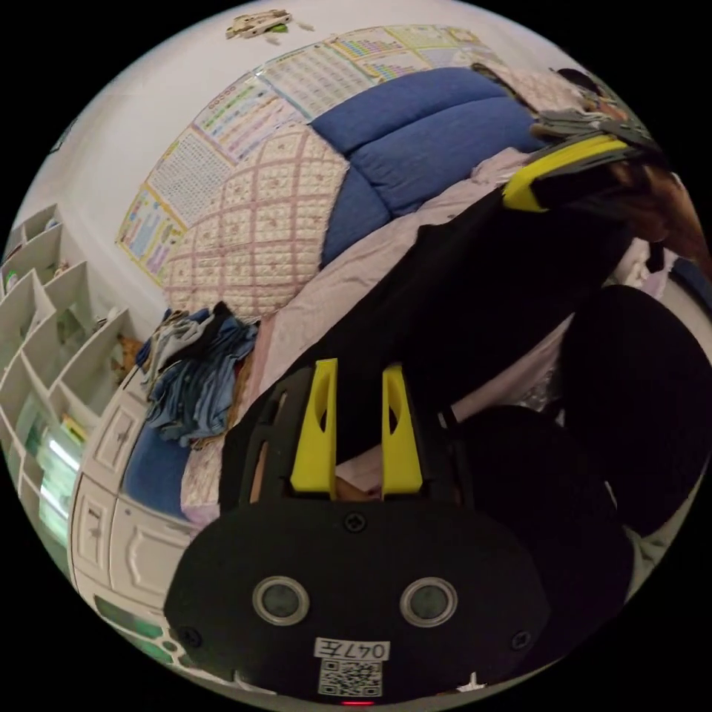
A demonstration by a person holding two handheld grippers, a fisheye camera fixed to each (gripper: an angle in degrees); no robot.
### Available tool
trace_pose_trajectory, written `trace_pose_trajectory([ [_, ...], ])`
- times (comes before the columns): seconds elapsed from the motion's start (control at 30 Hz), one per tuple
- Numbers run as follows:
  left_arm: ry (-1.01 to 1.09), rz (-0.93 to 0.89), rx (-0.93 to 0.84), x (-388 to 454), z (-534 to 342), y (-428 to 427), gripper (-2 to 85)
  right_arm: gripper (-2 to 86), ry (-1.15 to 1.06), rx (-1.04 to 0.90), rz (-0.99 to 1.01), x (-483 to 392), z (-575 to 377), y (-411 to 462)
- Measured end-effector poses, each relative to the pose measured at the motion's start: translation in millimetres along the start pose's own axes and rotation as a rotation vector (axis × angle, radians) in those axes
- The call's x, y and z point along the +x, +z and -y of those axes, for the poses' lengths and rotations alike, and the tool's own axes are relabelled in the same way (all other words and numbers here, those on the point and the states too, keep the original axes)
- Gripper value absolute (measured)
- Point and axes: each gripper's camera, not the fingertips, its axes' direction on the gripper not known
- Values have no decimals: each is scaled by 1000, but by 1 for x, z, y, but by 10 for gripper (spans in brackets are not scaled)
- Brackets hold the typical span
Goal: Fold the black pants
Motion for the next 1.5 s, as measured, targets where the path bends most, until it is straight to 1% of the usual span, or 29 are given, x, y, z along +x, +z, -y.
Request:
trace_pose_trajectory([
  [0.1, -85, 18, -54, -26, 6, 11, 82, -3, 3, 19, 14, 10, -13, 5],
  [0.23, -120, 193, -177, -60, 7, 28, 81, -3, -3, 31, 26, 21, -32, 17],
  [0.33, -186, 230, -244, -91, 9, 32, 80, -2, -2, 22, 34, 28, -48, 30],
  [0.4, -230, 215, -244, -107, 16, 27, 72, 0, -6, 4, 48, 30, -58, 41],
  [0.47, -276, 180, -193, -123, 36, 12, 24, 8, 11, -28, 54, 34, -75, 56],
  [0.5, -295, 172, -177, -127, 42, 8, 18, 11, 13, -38, 49, 34, -81, 58],
  [0.6, -350, 105, -124, -142, 78, -6, -1, 30, 0, -56, -62, 31, -120, 56],
  [0.67, -352, 74, -87, -152, 111, -17, -5, 43, 64, -81, -214, 42, -158, 47],
  [0.7, -348, 66, -80, -155, 120, -20, -5, 45, 86, -95, -248, 46, -167, 46],
  [0.77, -330, 37, -48, -165, 159, -33, -7, 50, 172, -172, -385, 68, -200, 43],
  [0.83, -320, 24, -32, -172, 188, -44, -7, 51, 190, -207, -468, 82, -218, 44],
  [0.9, -311, 20, -25, -177, 216, -52, -7, 51, 153, -251, -544, 92, -229, 52],
  [0.97, -295, 20, -36, -180, 252, -60, -7, 50, 62, -320, -618, 103, -237, 71],
  [1.1, -272, 15, -58, -176, 300, -72, -8, 43, -43, -370, -660, 118, -242, 99],
  [1.23, -257, 25, -68, -169, 351, -87, -8, 15, -161, -462, -677, 136, -248, 134],
  [1.3, -263, 22, -71, -169, 372, -92, -8, 3, -146, -453, -670, 147, -242, 139],
  [1.4, -261, 11, -68, -172, 410, -98, -8, -2, -62, -327, -667, 173, -213, 128],
  [1.47, -255, 3, -52, -179, 450, -99, -8, -3, -17, -230, -705, 204, -179, 124],
  [1.5, -255, 1, -50, -182, 462, -98, -8, -3, -11, -212, -717, 213, -170, 126],
])
